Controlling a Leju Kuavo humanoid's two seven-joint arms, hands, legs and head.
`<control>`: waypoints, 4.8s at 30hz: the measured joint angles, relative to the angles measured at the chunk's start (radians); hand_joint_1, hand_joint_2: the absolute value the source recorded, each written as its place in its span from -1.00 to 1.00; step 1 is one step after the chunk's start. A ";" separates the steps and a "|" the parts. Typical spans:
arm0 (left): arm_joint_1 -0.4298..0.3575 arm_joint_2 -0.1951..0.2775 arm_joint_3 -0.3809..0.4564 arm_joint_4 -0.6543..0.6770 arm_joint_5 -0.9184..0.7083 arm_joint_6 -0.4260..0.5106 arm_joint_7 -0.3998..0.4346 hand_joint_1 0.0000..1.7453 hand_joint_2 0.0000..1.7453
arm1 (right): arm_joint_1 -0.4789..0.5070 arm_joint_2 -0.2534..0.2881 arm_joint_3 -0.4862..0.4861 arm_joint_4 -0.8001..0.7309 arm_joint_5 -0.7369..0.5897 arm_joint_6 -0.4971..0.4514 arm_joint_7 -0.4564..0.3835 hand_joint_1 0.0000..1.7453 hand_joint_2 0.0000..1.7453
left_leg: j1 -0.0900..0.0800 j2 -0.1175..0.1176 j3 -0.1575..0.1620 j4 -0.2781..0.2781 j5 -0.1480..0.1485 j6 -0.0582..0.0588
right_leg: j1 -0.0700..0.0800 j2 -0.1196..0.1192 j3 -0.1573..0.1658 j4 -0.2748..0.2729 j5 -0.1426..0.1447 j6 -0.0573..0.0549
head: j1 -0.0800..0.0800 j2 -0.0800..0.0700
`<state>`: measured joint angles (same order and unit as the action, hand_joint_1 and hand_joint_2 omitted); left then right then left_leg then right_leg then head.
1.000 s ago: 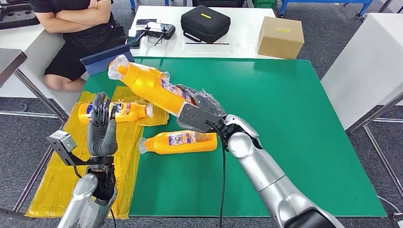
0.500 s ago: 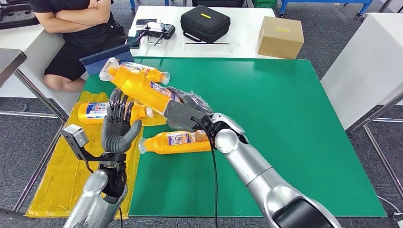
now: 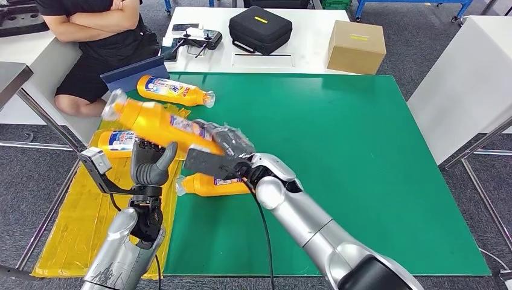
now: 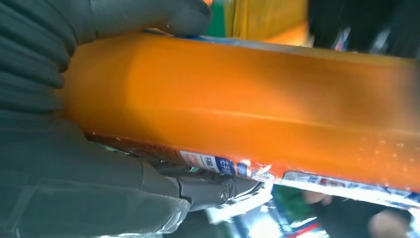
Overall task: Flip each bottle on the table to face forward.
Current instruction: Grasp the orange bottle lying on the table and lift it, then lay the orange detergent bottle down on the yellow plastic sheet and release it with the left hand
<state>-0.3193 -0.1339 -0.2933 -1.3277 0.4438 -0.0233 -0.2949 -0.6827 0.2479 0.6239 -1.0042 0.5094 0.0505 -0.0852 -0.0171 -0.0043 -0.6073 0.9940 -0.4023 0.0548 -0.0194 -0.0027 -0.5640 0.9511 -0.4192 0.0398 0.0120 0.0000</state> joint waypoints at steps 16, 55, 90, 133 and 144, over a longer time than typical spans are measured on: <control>-0.004 0.000 0.037 0.057 0.034 -0.037 0.004 -1.00 1.00 | 0.044 -0.038 0.157 -0.171 0.016 0.005 0.115 1.00 1.00 | 0.000 -0.001 -0.003 0.000 0.000 0.000 | 0.000 0.000 -0.002 0.000 0.000 0.000 | 0.000 0.000; 0.034 -0.004 0.037 0.014 0.069 -0.051 0.037 1.00 1.00 | 0.095 -0.092 0.195 -0.271 0.013 -0.012 0.153 1.00 1.00 | 0.000 -0.001 -0.003 0.000 0.000 0.000 | 0.000 0.000 -0.003 0.000 0.000 0.000 | 0.000 0.000; 0.016 0.018 0.061 0.017 0.083 -0.018 0.047 1.00 1.00 | 0.095 -0.092 0.265 -0.313 -0.003 0.010 0.138 -1.00 -1.00 | 0.000 -0.001 -0.003 0.000 0.000 0.000 | 0.000 0.000 -0.003 0.000 0.000 0.000 | 0.000 0.000; 0.010 0.033 0.255 0.093 0.351 -0.185 0.123 1.00 1.00 | 0.075 -0.215 0.071 -0.590 0.094 -0.064 0.138 -1.00 -1.00 | 0.000 -0.001 -0.004 0.000 0.000 0.000 | 0.000 0.000 -0.004 0.000 0.000 0.000 | 0.000 0.000; -0.016 0.089 0.370 0.137 0.352 -0.246 0.122 1.00 1.00 | 0.177 -0.291 -0.245 -0.728 0.238 -0.014 0.113 -1.00 -1.00 | 0.000 -0.001 -0.004 0.000 0.000 0.000 | 0.000 -0.001 -0.004 0.000 0.000 0.000 | 0.000 0.000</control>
<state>-0.3354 -0.0449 0.0768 -1.1906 0.7960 -0.2689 -0.1725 -0.5053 -0.0434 0.3792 -1.7323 0.7475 0.0368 0.0273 -0.0174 -0.0053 -0.6110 0.9944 -0.4019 0.0549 -0.0194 -0.0032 -0.5680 0.9510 -0.4189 0.0398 0.0123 0.0000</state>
